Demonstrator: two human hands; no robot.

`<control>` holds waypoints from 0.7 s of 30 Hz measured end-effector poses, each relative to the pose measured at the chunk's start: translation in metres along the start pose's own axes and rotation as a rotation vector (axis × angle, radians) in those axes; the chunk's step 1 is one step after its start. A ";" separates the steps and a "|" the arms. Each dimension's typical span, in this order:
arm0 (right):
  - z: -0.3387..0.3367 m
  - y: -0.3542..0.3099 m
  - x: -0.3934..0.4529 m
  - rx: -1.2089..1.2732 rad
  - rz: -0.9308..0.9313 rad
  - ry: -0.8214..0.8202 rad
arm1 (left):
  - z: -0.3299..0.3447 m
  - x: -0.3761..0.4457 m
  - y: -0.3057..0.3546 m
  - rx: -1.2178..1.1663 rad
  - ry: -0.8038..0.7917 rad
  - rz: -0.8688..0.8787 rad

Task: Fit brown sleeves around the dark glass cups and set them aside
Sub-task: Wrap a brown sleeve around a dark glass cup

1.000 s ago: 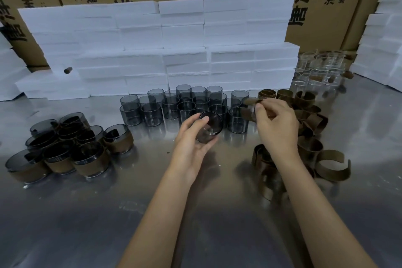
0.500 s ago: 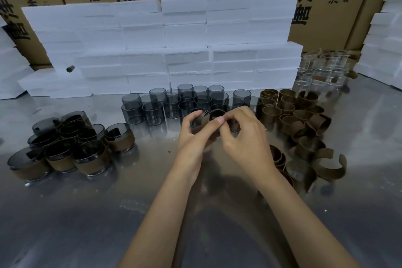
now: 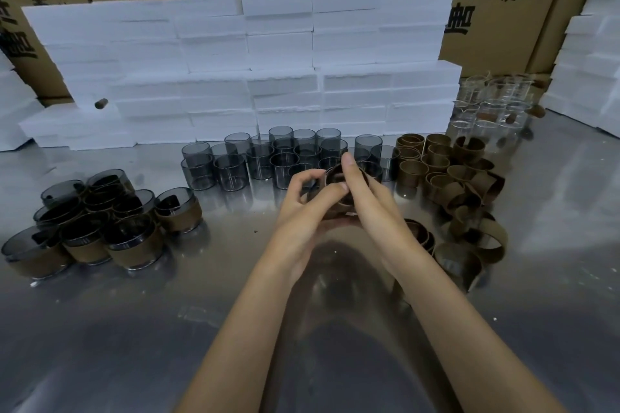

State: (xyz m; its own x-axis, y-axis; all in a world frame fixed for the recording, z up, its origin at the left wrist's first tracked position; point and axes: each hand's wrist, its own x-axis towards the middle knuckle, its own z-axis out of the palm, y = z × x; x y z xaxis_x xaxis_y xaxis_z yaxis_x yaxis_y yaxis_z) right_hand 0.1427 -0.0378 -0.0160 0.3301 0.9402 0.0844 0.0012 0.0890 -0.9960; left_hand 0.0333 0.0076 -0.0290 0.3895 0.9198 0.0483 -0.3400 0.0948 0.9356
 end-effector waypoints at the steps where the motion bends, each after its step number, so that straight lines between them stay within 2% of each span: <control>1: 0.000 0.000 -0.001 0.003 -0.020 0.007 | -0.001 0.000 0.000 -0.001 -0.001 0.004; 8: 0.005 -0.001 -0.001 -0.032 -0.052 0.159 | -0.004 0.001 -0.002 -0.009 -0.015 0.039; 12: 0.007 -0.001 -0.001 0.025 -0.058 0.207 | -0.002 0.000 -0.001 -0.034 -0.029 0.041; 16: 0.007 0.000 0.000 0.079 -0.071 0.333 | 0.002 -0.001 -0.005 -0.057 -0.030 0.012; 21: 0.007 0.003 0.004 -0.008 -0.138 0.294 | 0.006 -0.003 -0.002 -0.092 0.026 0.004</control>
State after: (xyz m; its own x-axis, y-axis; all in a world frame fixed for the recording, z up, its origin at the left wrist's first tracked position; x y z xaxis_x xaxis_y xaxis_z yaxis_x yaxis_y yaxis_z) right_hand 0.1375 -0.0316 -0.0188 0.5847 0.7840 0.2084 0.0722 0.2056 -0.9760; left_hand 0.0375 0.0029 -0.0286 0.3662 0.9296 0.0420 -0.4195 0.1246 0.8992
